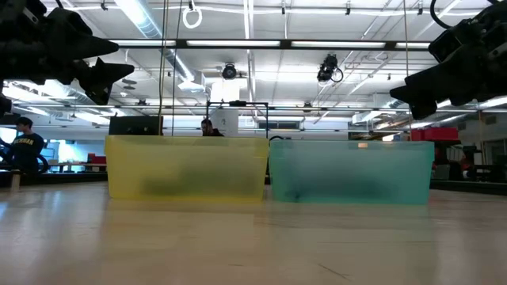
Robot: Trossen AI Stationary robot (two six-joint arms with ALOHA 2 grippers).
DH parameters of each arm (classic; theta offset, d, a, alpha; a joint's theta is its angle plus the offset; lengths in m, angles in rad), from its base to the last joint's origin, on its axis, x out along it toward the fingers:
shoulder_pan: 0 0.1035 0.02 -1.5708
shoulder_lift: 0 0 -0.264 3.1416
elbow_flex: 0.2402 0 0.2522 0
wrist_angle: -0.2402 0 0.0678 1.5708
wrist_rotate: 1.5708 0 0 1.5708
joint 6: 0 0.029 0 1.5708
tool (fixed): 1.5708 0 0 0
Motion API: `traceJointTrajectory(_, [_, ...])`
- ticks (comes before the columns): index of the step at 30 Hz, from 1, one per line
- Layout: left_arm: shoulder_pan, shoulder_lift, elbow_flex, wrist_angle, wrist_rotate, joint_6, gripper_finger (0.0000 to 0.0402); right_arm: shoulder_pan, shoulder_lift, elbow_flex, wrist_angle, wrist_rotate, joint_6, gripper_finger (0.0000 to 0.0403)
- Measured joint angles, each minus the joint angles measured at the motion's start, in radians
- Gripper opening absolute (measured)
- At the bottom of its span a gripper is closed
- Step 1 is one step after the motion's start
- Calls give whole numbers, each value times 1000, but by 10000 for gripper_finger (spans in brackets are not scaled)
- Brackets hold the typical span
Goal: Pick & Place USB Port
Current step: Return to Home Position
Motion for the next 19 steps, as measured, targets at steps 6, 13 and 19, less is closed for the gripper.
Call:
traceJointTrajectory(6, [0,0,0,0,0,0,220,0,0,0,0,0,0,174])
traceJointTrajectory(13, [0,0,0,0,0,0,220,0,0,0,0,0,0,174])
traceJointTrajectory(19, [0,0,0,0,0,0,220,0,0,0,0,0,0,174])
